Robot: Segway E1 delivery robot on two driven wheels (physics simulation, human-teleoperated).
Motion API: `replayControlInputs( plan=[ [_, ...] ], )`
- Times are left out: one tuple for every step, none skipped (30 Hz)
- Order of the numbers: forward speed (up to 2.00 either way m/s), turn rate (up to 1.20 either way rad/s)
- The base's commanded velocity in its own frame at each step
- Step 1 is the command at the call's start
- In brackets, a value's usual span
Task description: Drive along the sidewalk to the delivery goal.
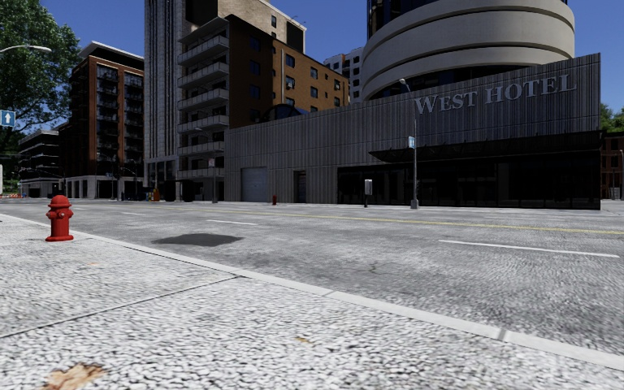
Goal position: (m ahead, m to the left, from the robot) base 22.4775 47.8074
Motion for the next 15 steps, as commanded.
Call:
replayControlInputs(
  plan=[
    [0.0,0.0],
    [0.0,0.0],
    [0.0,0.0],
    [0.0,0.0],
    [0.0,0.0],
    [0.0,0.0],
    [0.0,0.0],
    [0.0,0.0],
    [0.0,0.0],
    [0.0,0.0],
    [0.0,0.0],
    [0.0,0.0],
    [0.0,0.0],
    [0.0,0.0],
    [0.0,0.0]
  ],
)
